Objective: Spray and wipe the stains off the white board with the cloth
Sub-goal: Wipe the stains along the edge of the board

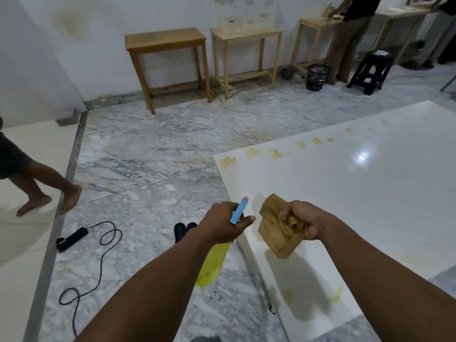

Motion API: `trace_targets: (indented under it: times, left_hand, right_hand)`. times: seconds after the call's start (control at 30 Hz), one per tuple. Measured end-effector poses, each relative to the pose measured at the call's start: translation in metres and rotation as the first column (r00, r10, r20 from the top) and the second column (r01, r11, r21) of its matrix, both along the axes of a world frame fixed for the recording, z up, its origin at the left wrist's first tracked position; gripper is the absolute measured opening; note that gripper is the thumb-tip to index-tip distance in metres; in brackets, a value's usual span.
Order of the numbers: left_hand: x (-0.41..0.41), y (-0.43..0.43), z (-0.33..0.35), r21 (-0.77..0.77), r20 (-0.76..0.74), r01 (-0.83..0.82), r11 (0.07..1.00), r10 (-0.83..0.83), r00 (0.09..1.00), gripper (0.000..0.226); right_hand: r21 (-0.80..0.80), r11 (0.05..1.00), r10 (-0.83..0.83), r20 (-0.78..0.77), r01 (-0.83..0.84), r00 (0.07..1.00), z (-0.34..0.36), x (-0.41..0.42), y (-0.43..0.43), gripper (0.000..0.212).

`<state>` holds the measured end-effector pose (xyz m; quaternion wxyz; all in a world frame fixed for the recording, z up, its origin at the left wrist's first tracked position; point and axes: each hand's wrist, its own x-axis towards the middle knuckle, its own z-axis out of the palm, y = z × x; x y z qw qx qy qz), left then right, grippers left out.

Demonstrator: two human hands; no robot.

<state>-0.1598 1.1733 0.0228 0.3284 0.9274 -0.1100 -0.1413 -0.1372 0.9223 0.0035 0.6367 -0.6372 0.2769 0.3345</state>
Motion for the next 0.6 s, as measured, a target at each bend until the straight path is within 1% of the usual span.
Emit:
trace_targets:
  times: [0.07,0.13,0.17,0.27,0.33,0.4,0.43,0.5,0.53,0.6]
  left_hand:
    - [0.016,0.006,-0.007,-0.018,-0.02,-0.021,1.0,0.021,1.0,0.051]
    - [0.035,0.014,-0.015,-0.026,-0.045,-0.043,0.999,0.042,0.998,0.051]
    - [0.048,0.021,-0.02,-0.026,-0.057,-0.053,0.998,0.051,0.997,0.05]
    - [0.092,0.042,-0.038,-0.049,-0.073,-0.057,0.997,0.053,0.996,0.043]
    - [0.125,0.059,-0.051,-0.049,-0.075,-0.04,0.998,0.036,0.997,0.042]
    - [0.153,0.074,-0.062,-0.059,-0.078,-0.045,0.997,0.04,0.996,0.039]
    - [0.166,0.082,-0.068,-0.068,-0.085,-0.052,0.996,0.046,0.995,0.038]
    - [0.192,0.097,-0.079,-0.089,-0.105,-0.062,0.994,0.053,0.993,0.043]
    - [0.204,0.103,-0.084,-0.104,-0.109,-0.065,0.992,0.053,0.993,0.046]
    - [0.229,0.115,-0.096,-0.135,-0.099,-0.076,0.988,0.063,0.993,0.051]
  right_hand:
    - [-0.099,0.993,0.064,0.0,-0.064,0.998,-0.002,0.025,0.006,0.04]
    - [-0.205,0.967,0.151,-0.005,-0.149,0.988,-0.001,0.054,0.015,0.042]
    - [-0.252,0.948,0.197,-0.012,-0.194,0.98,-0.001,0.072,0.022,0.041]
    - [-0.391,0.864,0.34,-0.011,-0.318,0.94,-0.004,0.131,0.044,0.026]
    - [-0.451,0.811,0.414,-0.007,-0.373,0.91,-0.011,0.182,0.06,0.025]
    - [-0.509,0.774,0.46,0.045,-0.376,0.887,-0.018,0.229,0.08,0.03]
    - [-0.564,0.738,0.489,0.069,-0.37,0.87,-0.021,0.251,0.092,0.034]
    - [-0.707,0.624,0.559,0.107,-0.333,0.822,-0.031,0.293,0.116,0.039]
    - [-0.741,0.599,0.571,0.13,-0.303,0.811,-0.037,0.308,0.129,0.041]
    - [-0.769,0.559,0.624,0.144,-0.31,0.768,-0.061,0.333,0.154,0.061]
